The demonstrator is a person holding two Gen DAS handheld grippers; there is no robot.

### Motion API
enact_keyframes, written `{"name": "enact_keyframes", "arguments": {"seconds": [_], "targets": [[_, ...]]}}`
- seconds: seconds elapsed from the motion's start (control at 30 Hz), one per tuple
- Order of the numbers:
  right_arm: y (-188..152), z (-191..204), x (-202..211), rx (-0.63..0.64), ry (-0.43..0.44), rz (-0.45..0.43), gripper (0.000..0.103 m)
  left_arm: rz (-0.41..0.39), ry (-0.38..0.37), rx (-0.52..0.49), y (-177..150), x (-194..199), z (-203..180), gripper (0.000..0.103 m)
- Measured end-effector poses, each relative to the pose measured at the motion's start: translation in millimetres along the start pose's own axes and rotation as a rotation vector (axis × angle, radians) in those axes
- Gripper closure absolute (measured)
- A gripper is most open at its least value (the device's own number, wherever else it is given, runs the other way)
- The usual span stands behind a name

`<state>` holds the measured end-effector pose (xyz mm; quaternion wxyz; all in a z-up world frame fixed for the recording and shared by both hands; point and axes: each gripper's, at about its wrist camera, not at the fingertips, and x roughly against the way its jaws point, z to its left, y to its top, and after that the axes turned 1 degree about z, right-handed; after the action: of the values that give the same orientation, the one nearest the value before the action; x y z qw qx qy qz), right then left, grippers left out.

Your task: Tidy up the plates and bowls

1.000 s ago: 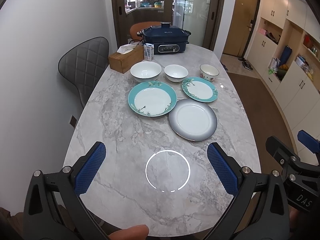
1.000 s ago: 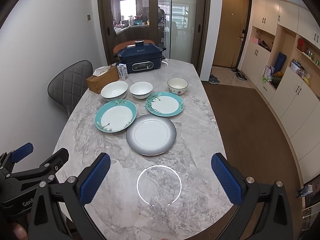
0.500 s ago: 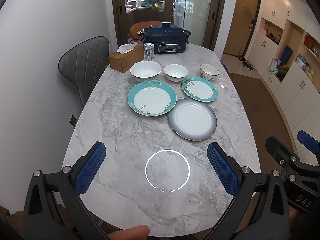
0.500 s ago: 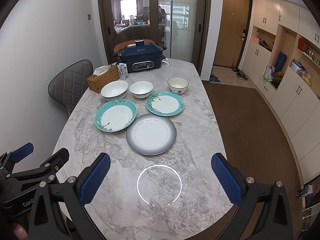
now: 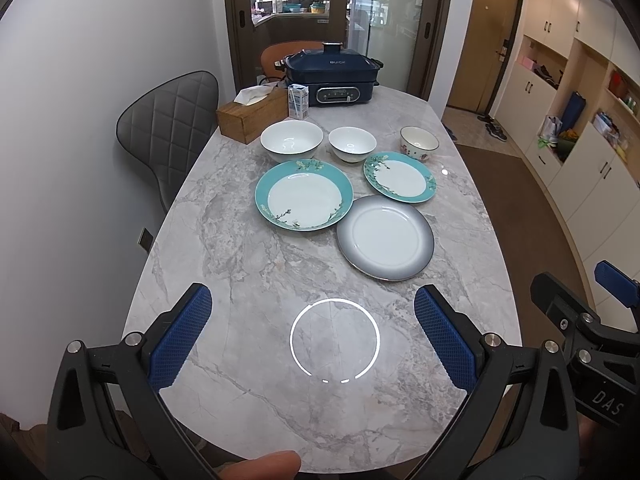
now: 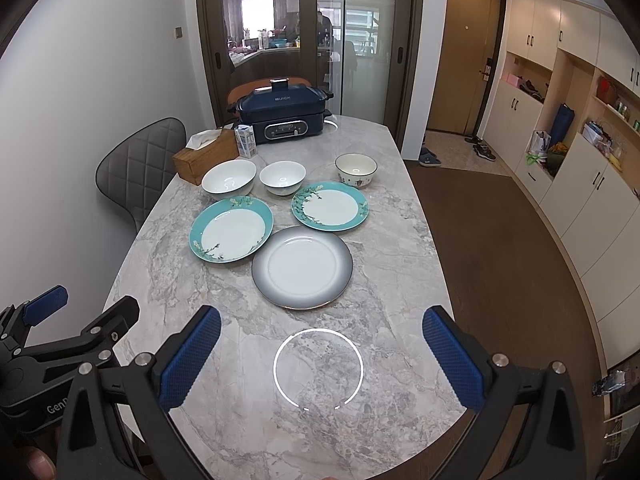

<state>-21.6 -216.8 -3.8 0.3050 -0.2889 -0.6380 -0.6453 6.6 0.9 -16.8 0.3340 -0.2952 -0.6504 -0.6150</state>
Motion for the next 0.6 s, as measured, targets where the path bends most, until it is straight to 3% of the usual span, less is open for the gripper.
{"name": "enact_keyframes", "arguments": {"seconds": [0.6], "targets": [[-11.4, 8.3, -21.2, -0.033, -0.013, 0.044, 0.0, 0.045, -0.036, -0.02, -13.7, -24.4, 6.7, 0.0]]}}
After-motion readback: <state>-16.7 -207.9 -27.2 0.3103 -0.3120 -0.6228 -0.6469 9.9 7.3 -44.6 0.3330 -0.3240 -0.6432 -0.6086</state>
